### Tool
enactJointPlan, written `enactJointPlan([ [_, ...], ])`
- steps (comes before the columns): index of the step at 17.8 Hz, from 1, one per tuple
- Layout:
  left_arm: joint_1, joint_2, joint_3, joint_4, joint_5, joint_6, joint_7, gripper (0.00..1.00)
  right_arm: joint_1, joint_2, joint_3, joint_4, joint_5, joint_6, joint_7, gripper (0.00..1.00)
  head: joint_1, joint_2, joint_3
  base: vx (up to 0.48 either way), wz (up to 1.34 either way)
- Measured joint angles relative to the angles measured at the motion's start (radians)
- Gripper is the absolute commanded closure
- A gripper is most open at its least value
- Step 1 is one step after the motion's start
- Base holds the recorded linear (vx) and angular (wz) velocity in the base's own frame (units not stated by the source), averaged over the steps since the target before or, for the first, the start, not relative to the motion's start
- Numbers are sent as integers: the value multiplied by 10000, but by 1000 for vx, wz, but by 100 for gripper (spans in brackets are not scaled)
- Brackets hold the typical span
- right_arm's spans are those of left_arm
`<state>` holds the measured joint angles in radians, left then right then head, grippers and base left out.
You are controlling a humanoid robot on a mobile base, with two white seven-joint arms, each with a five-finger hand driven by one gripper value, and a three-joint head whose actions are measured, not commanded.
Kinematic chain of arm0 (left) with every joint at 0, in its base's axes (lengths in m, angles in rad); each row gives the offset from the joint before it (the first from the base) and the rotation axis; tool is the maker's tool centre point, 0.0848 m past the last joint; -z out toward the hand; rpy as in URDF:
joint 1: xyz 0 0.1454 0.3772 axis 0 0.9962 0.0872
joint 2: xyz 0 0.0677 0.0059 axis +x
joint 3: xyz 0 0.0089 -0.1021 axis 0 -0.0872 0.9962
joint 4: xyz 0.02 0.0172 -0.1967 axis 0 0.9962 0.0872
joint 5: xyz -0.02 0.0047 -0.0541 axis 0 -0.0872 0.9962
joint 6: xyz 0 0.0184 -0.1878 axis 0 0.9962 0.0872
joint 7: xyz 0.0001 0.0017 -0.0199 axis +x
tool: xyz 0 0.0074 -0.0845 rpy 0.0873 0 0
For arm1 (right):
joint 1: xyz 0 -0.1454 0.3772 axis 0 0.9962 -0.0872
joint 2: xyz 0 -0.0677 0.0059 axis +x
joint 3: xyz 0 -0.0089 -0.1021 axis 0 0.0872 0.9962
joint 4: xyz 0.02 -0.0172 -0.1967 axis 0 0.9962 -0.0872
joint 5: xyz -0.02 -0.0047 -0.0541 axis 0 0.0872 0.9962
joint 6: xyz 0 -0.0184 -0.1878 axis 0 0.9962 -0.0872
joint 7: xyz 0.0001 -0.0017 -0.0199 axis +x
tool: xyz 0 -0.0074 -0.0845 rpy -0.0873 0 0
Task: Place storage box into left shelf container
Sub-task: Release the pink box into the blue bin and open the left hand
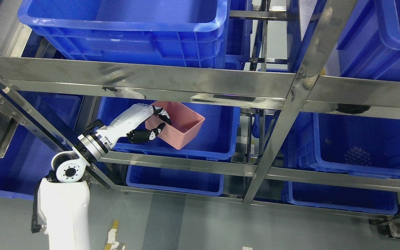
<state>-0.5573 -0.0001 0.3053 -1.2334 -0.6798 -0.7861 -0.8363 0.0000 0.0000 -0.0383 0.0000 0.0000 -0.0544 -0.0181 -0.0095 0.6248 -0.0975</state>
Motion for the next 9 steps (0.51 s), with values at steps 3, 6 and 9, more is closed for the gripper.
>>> enactJointPlan([
  [3, -64, 0, 285, 337, -65, 0, 111, 60, 0, 0, 0, 0, 0, 0, 0, 1, 0, 0, 0, 5, -1],
  [6, -98, 0, 480, 588, -88, 0, 193, 33, 0, 0, 0, 0, 0, 0, 0, 1, 0, 0, 0, 0, 0],
  [9, -103, 0, 565, 756, -40, -1, 286, 24, 0, 0, 0, 0, 0, 0, 0, 1, 0, 0, 0, 0, 0],
])
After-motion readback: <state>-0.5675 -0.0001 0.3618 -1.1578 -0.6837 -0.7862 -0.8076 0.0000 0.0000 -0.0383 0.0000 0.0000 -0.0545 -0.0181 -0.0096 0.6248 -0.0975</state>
